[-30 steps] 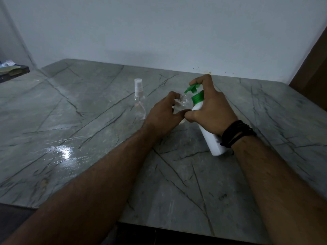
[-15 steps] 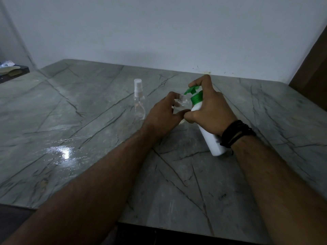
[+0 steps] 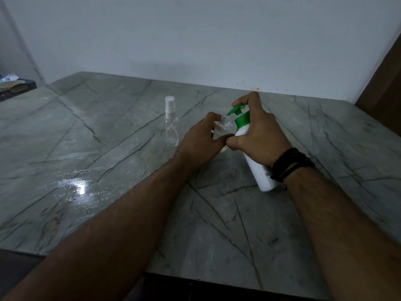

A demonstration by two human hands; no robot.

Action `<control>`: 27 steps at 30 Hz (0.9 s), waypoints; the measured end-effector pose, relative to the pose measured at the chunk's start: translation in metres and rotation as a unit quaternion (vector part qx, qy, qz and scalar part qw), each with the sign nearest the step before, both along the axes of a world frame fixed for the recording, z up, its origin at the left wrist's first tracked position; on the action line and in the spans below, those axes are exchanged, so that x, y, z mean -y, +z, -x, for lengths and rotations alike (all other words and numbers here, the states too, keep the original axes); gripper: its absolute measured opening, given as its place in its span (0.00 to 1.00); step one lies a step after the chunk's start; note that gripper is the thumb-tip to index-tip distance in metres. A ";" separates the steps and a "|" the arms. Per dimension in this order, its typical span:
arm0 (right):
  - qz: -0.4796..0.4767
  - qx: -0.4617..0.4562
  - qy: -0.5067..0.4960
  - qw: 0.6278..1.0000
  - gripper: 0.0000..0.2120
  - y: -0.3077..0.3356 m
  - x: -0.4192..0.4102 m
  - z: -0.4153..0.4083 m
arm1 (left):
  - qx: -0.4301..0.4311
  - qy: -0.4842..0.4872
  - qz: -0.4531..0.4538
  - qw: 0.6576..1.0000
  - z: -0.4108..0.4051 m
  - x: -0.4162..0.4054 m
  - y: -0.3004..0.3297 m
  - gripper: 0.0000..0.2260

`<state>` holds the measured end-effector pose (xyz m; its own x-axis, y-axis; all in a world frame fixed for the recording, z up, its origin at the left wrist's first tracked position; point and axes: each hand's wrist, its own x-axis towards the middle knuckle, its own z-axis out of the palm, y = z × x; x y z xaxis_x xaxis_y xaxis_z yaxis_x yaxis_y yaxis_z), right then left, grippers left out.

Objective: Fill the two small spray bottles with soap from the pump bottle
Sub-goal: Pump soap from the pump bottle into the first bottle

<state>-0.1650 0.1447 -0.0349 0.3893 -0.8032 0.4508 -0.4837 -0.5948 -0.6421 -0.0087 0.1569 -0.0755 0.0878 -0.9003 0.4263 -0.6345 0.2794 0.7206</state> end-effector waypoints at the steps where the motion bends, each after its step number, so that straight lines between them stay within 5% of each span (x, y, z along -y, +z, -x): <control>1: 0.002 0.002 -0.002 1.000 0.35 0.000 0.000 0.000 | -0.002 0.001 0.000 1.000 0.000 0.000 0.000 0.20; 27: -0.020 -0.028 -0.003 0.999 0.36 -0.001 0.000 -0.002 | -0.003 -0.001 -0.008 1.000 0.000 -0.002 0.002 0.19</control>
